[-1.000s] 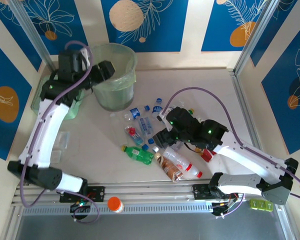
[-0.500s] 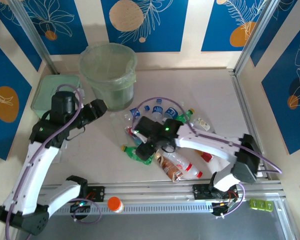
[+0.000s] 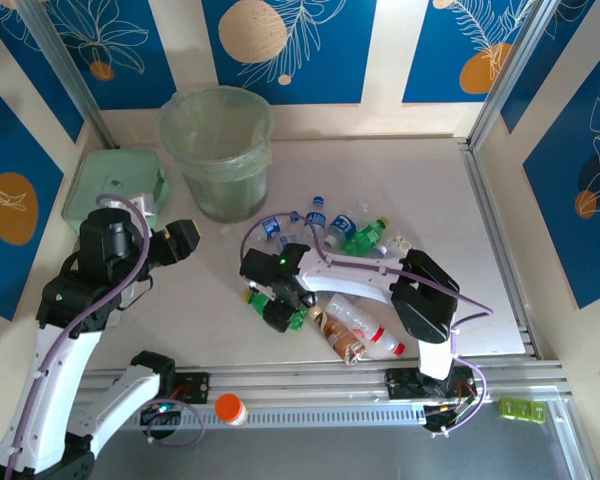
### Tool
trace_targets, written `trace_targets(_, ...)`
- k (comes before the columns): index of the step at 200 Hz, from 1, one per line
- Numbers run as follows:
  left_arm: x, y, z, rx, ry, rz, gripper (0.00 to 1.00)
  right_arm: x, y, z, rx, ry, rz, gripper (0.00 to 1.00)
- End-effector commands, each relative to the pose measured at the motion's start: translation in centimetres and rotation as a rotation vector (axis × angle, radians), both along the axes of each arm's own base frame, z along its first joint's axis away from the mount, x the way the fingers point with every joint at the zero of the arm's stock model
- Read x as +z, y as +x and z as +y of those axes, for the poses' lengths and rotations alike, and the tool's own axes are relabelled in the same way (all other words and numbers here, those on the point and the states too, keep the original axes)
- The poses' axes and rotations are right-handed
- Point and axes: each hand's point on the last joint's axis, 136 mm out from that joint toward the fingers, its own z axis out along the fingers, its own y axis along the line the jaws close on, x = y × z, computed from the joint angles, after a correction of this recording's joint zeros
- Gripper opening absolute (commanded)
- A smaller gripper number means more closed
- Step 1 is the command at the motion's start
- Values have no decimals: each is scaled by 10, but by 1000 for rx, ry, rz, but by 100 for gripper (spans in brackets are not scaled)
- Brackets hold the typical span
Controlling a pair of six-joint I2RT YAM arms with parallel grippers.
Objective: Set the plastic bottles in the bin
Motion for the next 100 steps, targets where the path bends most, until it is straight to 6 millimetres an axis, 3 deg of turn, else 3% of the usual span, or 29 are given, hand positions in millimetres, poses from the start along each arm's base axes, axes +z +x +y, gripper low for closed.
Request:
trace_targets(1,-6,0,3,-3,37,5,73,-4,-4,0,40,-43,6,74)
trace_targets(66,-17,2,-5,-7,-22,40,73,-23,-7,4,46,-49,50,71)
trace_targets(100,-15,-1,-2,1,-8,36,73,-14,-4,6,35,-10,41,56)
